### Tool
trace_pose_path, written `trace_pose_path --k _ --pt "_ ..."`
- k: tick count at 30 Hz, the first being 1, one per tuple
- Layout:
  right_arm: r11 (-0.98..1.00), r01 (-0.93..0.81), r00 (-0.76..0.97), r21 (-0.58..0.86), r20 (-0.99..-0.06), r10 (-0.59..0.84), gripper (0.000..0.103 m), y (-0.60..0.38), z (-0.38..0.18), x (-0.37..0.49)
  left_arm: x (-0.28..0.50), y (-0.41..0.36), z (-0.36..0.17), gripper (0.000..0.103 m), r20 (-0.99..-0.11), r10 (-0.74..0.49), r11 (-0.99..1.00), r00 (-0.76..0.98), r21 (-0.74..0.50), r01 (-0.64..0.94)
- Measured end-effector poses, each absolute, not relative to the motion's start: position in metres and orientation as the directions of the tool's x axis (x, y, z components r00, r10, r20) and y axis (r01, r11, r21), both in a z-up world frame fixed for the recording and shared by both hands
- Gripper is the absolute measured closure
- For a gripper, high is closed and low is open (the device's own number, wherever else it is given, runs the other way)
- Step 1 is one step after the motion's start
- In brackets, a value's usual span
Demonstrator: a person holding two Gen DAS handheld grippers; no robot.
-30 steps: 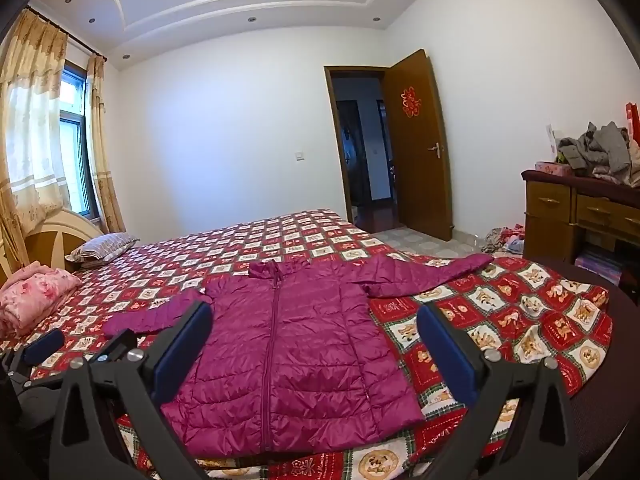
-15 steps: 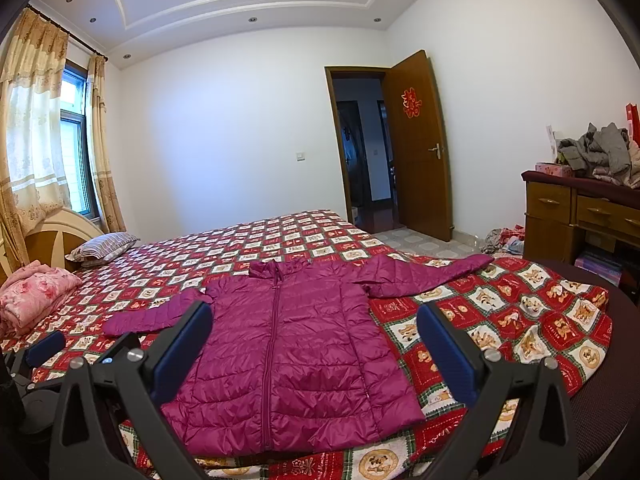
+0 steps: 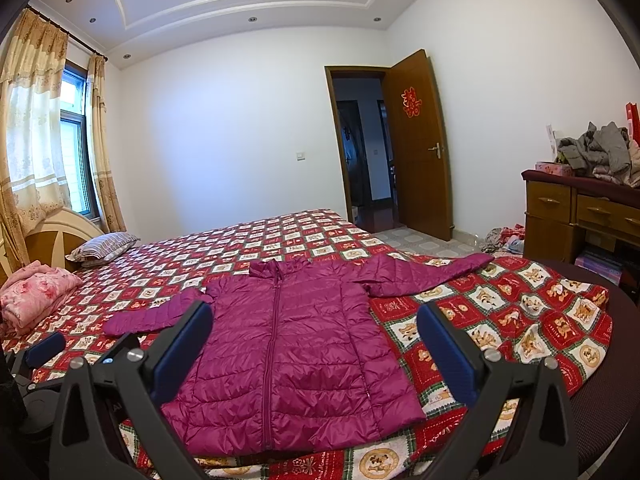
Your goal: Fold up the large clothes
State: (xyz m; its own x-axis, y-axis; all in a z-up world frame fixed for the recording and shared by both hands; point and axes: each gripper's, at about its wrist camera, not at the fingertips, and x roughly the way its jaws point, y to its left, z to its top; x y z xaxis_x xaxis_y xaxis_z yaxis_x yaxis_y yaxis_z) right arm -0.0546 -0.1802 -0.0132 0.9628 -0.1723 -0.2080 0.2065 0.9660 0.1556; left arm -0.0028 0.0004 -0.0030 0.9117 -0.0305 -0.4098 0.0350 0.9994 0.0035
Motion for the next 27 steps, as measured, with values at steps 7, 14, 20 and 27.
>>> trace_pose_path --k 7,14,20,27 --pt "0.966 0.207 0.963 0.155 -0.207 -0.173 0.000 -0.1801 -0.0133 -0.0548 -0.0029 -0.0003 -0.0028 0.001 -0.408 -0.031 0.999 0.912 0.003 0.035" --pt "0.966 0.207 0.963 0.155 -0.207 -0.173 0.000 -0.1800 -0.0128 -0.0547 -0.0052 -0.0005 -0.0029 0.001 -0.400 -0.027 1.000 0.916 0.002 0.030" --pt "0.965 0.208 0.963 0.157 -0.209 -0.173 0.000 -0.1791 -0.0117 -0.0547 -0.0050 -0.0007 -0.0027 0.001 -0.401 -0.029 0.999 0.916 0.002 0.032" --pt "0.966 0.208 0.963 0.157 -0.208 -0.173 0.000 -0.1796 -0.0118 -0.0547 -0.0044 -0.0016 -0.0022 0.001 -0.401 -0.027 1.000 0.916 0.002 0.031"
